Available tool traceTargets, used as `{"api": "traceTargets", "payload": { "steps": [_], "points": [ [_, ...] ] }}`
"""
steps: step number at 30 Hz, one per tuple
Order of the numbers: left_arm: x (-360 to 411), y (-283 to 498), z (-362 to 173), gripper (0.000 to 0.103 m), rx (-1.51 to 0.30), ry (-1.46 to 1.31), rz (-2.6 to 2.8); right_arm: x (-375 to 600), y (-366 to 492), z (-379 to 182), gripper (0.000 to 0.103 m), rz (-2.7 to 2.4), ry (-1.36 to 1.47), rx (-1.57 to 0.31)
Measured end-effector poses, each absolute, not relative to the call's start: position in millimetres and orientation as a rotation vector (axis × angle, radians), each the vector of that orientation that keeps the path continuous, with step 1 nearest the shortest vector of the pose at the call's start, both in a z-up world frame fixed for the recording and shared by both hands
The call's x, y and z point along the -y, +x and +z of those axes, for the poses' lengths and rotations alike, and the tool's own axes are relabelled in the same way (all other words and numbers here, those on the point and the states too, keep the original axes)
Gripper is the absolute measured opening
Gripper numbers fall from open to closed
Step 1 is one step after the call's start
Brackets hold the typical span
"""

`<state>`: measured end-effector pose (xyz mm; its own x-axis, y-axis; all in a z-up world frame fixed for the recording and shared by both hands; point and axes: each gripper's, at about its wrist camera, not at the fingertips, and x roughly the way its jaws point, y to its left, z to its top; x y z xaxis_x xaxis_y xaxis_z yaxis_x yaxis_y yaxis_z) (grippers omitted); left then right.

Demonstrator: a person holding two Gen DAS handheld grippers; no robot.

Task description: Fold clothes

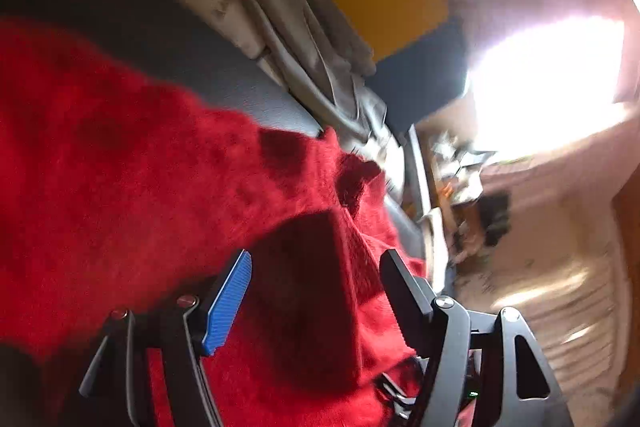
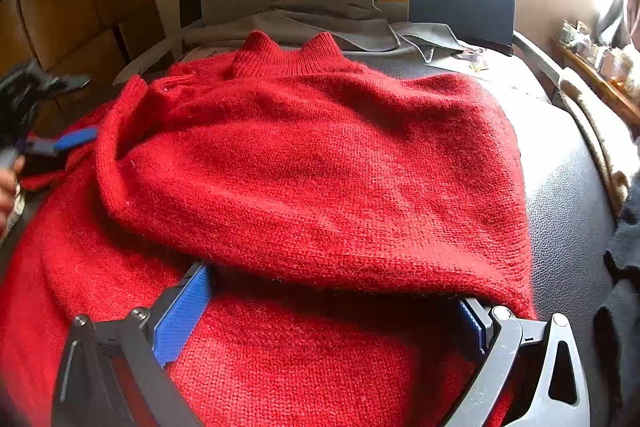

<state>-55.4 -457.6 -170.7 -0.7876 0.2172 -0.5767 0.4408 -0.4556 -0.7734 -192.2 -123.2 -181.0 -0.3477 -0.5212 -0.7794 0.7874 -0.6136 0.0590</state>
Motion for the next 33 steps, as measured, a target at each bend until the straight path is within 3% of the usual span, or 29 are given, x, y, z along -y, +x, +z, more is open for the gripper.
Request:
{"api": "traceTargets", "payload": {
  "steps": [5,7,9,11,16,18,21,25,28,33],
  "points": [
    [458,-110,-175,0.061,-1.420,1.242,-2.360,124,-194,-182,0.103,-2.026,1.010,-0.415],
    [452,-114,-179,0.024,-1.328,1.358,-2.316,124,-195,-182,0.103,-2.026,1.010,-0.412],
    [446,-98,-175,0.013,-1.283,1.302,-2.358,124,-196,-182,0.103,-2.025,1.010,-0.409],
    [445,-72,-171,0.011,-1.321,1.167,-2.386,123,-196,-182,0.103,-2.026,1.010,-0.408],
    [447,-1,-162,0.011,-1.404,0.845,-2.364,124,-196,-182,0.103,-2.027,1.009,-0.412],
    [443,14,-172,0.011,-1.387,0.879,-2.329,124,-196,-182,0.103,-2.028,1.009,-0.415],
    [443,31,-192,0.020,-1.439,0.945,-2.266,124,-195,-183,0.103,-2.030,1.008,-0.416],
    [453,41,-201,0.032,-1.672,0.870,-2.221,124,-194,-183,0.103,-2.031,1.008,-0.418],
    [462,41,-189,0.041,-1.673,0.813,-2.252,125,-193,-183,0.103,-2.031,1.008,-0.420],
    [462,-9,-152,0.048,-1.208,0.982,-2.413,125,-193,-183,0.103,-2.031,1.008,-0.417]
  ]
}}
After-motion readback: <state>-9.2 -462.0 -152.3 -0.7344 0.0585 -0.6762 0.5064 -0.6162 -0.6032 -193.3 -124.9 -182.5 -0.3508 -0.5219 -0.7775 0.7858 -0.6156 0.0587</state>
